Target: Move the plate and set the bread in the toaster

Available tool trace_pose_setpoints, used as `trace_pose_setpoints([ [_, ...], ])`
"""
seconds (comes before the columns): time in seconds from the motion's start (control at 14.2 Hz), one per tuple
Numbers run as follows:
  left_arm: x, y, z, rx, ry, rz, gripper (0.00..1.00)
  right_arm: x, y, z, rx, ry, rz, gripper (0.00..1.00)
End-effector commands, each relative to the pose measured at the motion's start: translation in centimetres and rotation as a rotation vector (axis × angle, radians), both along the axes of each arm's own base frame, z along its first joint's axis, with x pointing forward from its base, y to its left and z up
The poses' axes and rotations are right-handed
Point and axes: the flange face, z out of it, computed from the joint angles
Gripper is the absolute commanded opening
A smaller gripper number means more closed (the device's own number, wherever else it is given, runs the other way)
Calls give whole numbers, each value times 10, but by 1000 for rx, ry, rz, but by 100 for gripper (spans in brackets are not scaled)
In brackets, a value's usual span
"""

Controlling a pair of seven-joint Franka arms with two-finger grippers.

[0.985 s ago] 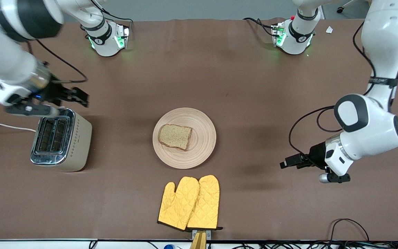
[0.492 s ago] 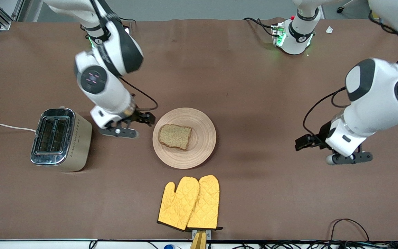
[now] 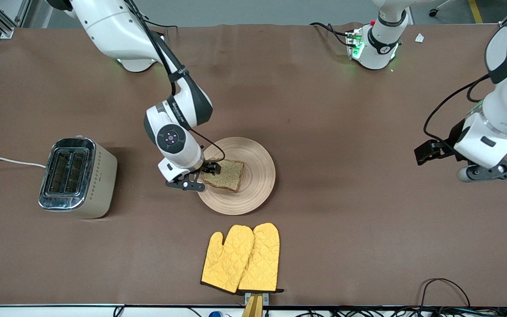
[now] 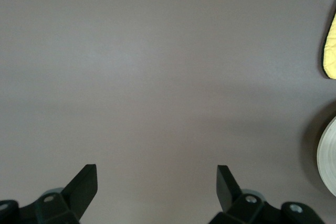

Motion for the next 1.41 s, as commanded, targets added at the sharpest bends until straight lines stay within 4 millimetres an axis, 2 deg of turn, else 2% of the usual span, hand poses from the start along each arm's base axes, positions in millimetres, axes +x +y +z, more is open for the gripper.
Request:
trace_pose_setpoints([
  [0.0, -11, 6, 27, 29, -29, -1, 100, -9, 16, -8, -9, 2, -9, 88],
  [0.14, -25, 5, 51, 36, -57, 0, 100, -15, 18, -19, -9, 3, -5, 77],
  [0.35, -41, 3, 68, 43, -46, -8, 100, -19, 12, -30, -5, -9, -7, 61],
  [0.42, -51, 13, 82, 47, -64, -16, 100, -18, 10, -30, -5, -9, -12, 56],
  [0.63, -70, 32, 90, 12, -27, -42, 100, -15, 5, -30, -4, -10, -22, 44],
  [0.77, -80, 38, 89, -1, -1, -33, 100, -11, 0, -30, -4, -10, -33, 28],
  [0.91, -87, 45, 92, 0, 11, -27, 100, -12, 0, -30, -8, -7, -79, 6],
  [0.98, -88, 45, 93, 1, 16, -27, 100, -10, 1, -28, -10, -7, -98, 0],
  [1.13, -87, 45, 93, 1, 15, -30, 100, -11, 6, -24, -8, -12, -82, 0],
  [1.34, -86, 42, 93, 0, 13, -36, 100, 1, 10, 3, -29, -3, -65, 0],
])
